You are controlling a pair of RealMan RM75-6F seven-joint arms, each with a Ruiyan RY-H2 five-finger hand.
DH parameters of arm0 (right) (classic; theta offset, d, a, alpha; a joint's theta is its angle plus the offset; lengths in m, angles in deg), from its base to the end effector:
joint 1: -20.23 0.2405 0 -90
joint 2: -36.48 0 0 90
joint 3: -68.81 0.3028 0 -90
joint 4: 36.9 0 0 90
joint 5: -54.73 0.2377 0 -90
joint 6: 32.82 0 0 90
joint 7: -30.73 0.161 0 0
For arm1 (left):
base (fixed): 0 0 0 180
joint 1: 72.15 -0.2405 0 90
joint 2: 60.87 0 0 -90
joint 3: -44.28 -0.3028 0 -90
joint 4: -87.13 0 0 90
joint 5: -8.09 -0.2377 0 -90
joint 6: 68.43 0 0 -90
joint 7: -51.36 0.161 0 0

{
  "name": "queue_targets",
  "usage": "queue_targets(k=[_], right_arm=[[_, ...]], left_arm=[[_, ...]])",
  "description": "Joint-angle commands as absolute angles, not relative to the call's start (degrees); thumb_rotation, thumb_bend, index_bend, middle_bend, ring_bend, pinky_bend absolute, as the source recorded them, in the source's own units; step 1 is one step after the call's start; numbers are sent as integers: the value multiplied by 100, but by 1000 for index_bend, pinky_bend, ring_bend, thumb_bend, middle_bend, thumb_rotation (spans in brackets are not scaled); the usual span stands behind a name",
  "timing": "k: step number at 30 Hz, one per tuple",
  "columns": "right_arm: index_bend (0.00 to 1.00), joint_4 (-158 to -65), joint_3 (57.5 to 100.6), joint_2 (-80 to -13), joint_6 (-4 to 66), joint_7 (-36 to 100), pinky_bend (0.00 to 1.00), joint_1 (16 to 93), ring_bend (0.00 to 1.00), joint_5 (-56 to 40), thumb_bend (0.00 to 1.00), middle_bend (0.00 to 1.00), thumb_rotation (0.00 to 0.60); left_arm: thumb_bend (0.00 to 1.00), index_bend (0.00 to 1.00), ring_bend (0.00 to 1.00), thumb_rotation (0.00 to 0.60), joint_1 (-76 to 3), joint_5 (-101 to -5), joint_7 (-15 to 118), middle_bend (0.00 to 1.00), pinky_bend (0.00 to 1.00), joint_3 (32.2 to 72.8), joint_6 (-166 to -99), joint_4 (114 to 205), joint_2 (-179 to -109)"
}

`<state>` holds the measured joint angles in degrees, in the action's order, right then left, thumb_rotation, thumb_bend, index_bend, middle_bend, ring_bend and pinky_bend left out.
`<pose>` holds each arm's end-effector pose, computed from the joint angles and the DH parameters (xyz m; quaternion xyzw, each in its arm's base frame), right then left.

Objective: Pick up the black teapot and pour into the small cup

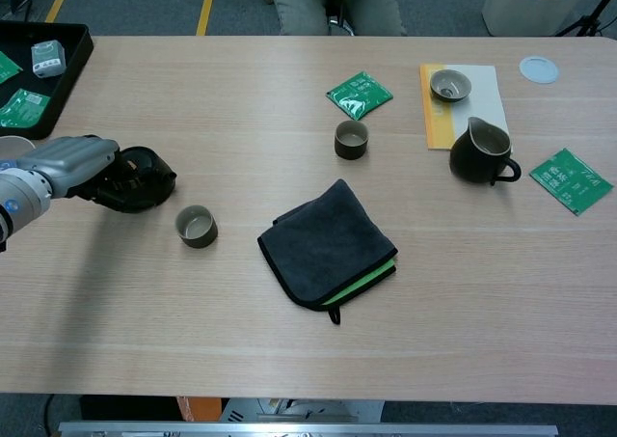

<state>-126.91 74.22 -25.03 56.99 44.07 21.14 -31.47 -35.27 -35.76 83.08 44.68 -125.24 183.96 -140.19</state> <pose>-0.3784 -0.1884 0.1949 0.5287 -0.4060 0.4545 0.5908 -0.2755 0.3263 -0.0213 -0.7260 -0.4731 -0.1905 0.4614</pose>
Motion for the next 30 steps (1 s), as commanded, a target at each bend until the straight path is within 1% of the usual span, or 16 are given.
queue_targets(k=[1, 2, 5, 12, 13, 16, 17, 22, 27, 30], right_arm=[[458, -12691, 7426, -2505, 5699, 4411, 315, 2117, 285, -3148, 185, 421, 600], [457, -12689, 7427, -2506, 5699, 4412, 315, 2118, 285, -3150, 185, 421, 600], [458, -12683, 7436, -2514, 5696, 4416, 315, 2121, 285, -3138, 185, 421, 600], [458, -12675, 7443, -2522, 5712, 4434, 315, 2116, 285, -3139, 185, 421, 600], [458, -12673, 7444, -2522, 5713, 4436, 315, 2116, 285, -3139, 186, 421, 600], [458, -12666, 7446, -2526, 5716, 4452, 315, 2117, 285, -3142, 186, 421, 600], [458, -12663, 7447, -2528, 5718, 4458, 315, 2117, 285, -3144, 186, 421, 600], [458, -12635, 7451, -2536, 5738, 4506, 315, 2113, 285, -3158, 185, 421, 600], [458, -12616, 7445, -2546, 5747, 4532, 299, 2112, 285, -3177, 185, 421, 600], [458, -12617, 7443, -2551, 5751, 4528, 299, 2113, 285, -3188, 185, 421, 600]], left_arm=[[157, 756, 679, 97, -3513, -3609, 8217, 842, 78, 4540, -12525, 18376, -13975], [149, 762, 685, 62, -3511, -3615, 8189, 849, 78, 4560, -12529, 18369, -13964], [129, 782, 703, 3, -3521, -3634, 8032, 871, 78, 4640, -12522, 18328, -13944], [120, 850, 778, 0, -3538, -3619, 7579, 948, 78, 4878, -12440, 18136, -13932], [120, 859, 790, 6, -3539, -3627, 7550, 959, 78, 4897, -12444, 18130, -13923], [120, 884, 821, 90, -3550, -3672, 7477, 989, 78, 4967, -12523, 18150, -13887], [120, 891, 829, 109, -3558, -3697, 7459, 995, 78, 4987, -12565, 18162, -13877], [120, 917, 864, 164, -3614, -3812, 7418, 1000, 78, 5060, -12787, 18287, -13781], [120, 935, 893, 199, -3689, -3920, 7378, 1000, 78, 5129, -13024, 18391, -13704], [121, 942, 905, 210, -3738, -4022, 7353, 1000, 78, 5154, -13158, 18431, -13678]])
